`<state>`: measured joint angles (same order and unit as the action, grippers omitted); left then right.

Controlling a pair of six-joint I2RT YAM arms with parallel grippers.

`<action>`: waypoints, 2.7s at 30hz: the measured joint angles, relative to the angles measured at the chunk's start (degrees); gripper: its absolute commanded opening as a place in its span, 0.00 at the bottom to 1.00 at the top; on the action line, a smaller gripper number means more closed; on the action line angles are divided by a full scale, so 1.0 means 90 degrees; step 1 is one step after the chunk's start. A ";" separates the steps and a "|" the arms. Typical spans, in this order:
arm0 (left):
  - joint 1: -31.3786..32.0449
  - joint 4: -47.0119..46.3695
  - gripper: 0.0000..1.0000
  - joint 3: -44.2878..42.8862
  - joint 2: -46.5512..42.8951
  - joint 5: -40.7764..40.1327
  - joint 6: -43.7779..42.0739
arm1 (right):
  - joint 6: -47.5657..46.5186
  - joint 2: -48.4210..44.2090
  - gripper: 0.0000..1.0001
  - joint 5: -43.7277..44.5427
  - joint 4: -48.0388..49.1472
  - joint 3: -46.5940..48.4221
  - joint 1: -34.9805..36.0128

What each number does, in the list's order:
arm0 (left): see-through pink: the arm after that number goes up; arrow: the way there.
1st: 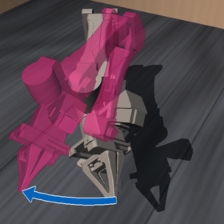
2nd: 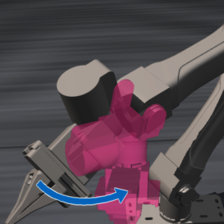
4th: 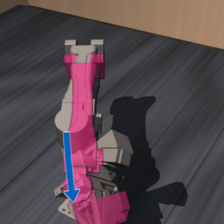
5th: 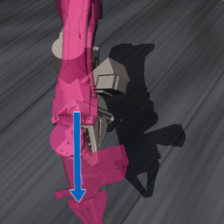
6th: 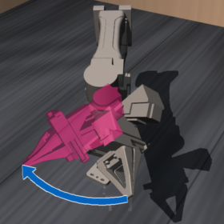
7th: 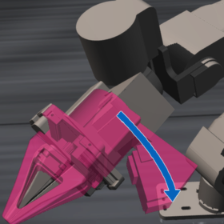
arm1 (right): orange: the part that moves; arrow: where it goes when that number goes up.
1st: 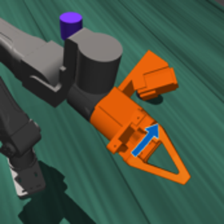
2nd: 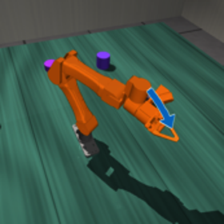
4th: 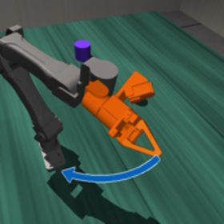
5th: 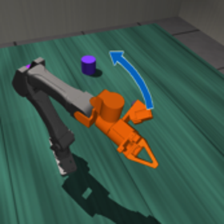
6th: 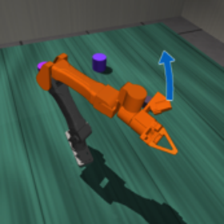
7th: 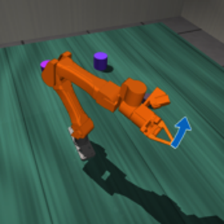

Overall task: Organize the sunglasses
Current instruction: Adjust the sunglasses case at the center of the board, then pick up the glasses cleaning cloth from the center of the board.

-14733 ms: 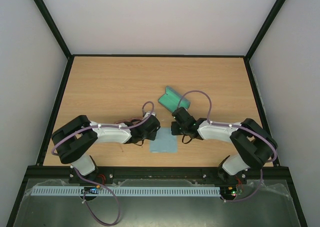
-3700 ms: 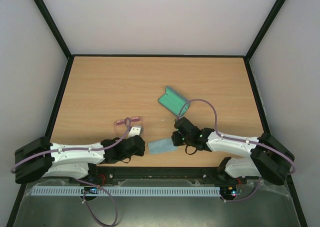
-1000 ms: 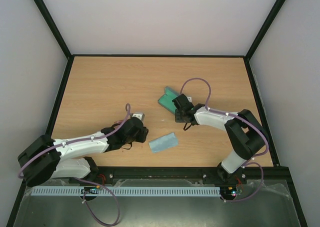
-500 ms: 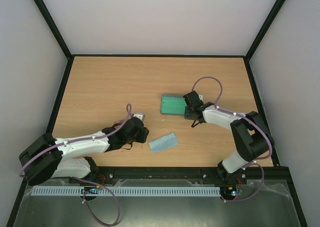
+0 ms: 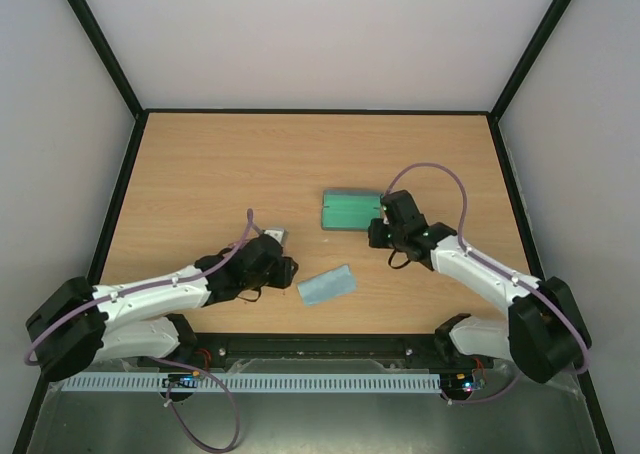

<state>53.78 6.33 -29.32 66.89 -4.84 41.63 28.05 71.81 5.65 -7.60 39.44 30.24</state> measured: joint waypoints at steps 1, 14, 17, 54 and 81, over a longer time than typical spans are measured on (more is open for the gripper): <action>0.0044 0.0058 0.41 0.0000 -0.0097 0.0041 0.0053 | 0.0010 -0.0146 0.26 -0.0109 -0.0027 -0.0068 0.0119; 0.0765 0.0408 0.33 0.0265 -0.0639 0.0010 0.0835 | 0.0345 0.0427 0.24 -0.0476 -0.0333 -0.0471 0.1877; 0.0894 0.0389 0.33 0.0265 -0.0566 -0.0012 0.0923 | 0.0449 0.0758 0.23 -0.0284 -0.0406 -0.0367 0.2195; 0.0993 0.0435 0.32 0.0403 -0.0865 -0.0187 0.1093 | 0.0816 0.1438 0.01 0.0559 -0.0561 -0.0002 0.2686; 0.1464 -0.0090 0.32 -0.1183 0.2339 -0.0585 0.1146 | 0.1627 0.0182 0.01 0.1071 -0.0153 -0.1214 0.2271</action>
<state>66.96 5.52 -39.97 87.94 -10.11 51.94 42.70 73.45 15.29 -8.97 28.51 50.68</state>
